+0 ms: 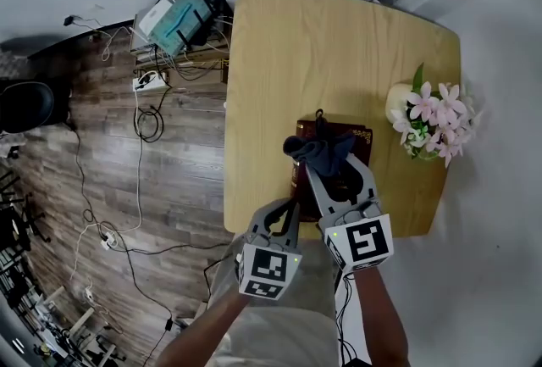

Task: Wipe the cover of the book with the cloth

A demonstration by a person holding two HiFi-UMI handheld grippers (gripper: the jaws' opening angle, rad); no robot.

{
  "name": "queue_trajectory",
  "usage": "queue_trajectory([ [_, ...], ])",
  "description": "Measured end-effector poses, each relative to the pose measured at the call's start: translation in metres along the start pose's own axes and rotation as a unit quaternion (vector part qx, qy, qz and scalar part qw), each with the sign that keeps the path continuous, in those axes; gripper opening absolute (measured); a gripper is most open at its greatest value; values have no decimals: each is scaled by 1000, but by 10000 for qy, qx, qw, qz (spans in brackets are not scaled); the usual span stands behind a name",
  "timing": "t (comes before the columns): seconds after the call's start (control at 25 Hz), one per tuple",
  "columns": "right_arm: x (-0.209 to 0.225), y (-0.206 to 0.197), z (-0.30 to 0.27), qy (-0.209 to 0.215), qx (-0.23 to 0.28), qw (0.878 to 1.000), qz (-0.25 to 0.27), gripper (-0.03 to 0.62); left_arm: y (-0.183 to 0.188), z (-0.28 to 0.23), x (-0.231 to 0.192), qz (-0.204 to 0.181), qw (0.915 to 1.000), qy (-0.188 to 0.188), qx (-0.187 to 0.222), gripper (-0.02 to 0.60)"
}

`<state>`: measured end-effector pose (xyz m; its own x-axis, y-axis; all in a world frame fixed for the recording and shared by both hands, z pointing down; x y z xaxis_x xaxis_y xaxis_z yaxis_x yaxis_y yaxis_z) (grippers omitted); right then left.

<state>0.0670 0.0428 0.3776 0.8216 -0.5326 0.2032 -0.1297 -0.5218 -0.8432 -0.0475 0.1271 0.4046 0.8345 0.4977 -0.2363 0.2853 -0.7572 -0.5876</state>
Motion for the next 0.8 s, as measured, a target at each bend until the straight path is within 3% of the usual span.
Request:
queue_trajectory([
  [0.28,0,-13,-20,128,-361,9993,17,161,-8,-11,-7,107,9998,-110,-116,6],
  [0.52,3,-32,-34,213,-733,9971,-32,161,-16,-25,-6,-71,9997,-217,-101,6],
  [0.68,3,-32,-38,231,-797,9965,-44,161,-14,-24,-4,-364,9992,-103,-87,6],
  [0.8,4,-31,-38,215,-833,9963,-12,161,-14,-24,-4,-368,9993,-43,-95,6],
])
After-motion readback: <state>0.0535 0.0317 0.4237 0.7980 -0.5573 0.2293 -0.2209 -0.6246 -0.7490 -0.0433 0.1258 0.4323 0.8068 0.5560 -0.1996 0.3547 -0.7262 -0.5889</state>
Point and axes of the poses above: the fingertips, and each gripper's own axes: z backward along the fingers, x to its right, y out of its top, the point moved 8 cm from there along z, backward along the fingers, and after that the axes turned 2 degrees about -x, right-handed, at the moved point
